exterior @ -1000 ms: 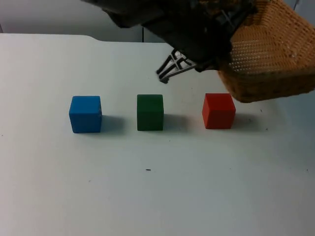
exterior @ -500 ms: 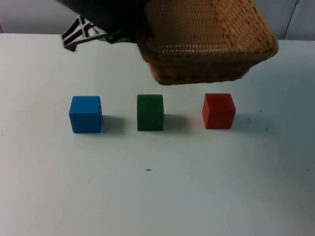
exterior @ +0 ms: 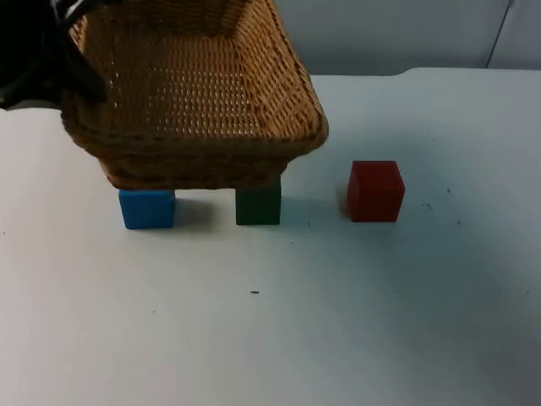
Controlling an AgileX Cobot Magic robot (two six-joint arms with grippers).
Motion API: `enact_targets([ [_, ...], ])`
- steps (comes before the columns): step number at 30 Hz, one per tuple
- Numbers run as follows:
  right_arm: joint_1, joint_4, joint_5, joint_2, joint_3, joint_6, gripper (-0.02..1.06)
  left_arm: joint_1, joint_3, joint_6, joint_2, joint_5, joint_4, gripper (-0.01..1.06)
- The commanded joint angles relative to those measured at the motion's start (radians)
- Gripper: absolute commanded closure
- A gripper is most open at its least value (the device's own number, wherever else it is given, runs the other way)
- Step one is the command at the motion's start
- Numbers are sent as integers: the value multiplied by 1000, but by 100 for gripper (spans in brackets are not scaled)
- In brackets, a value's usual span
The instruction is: Pick up the basket with the left hand and place the blue cube into the basket with the right hand.
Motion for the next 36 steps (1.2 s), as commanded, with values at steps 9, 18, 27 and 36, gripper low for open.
enact_targets([
  [9,12,195,-16,186,-41,-191,8,196,19,115,-152,171,-32,105],
  [18,386,35,-123,396,-241,-94,9,318,128,295,-164,227,-136,105],
  [27,669,-347,-127,674,-455,209,9,428,128,388,-164,315,-157,105],
  [36,756,-373,-72,921,-694,200,9,489,128,459,-164,353,-157,105],
])
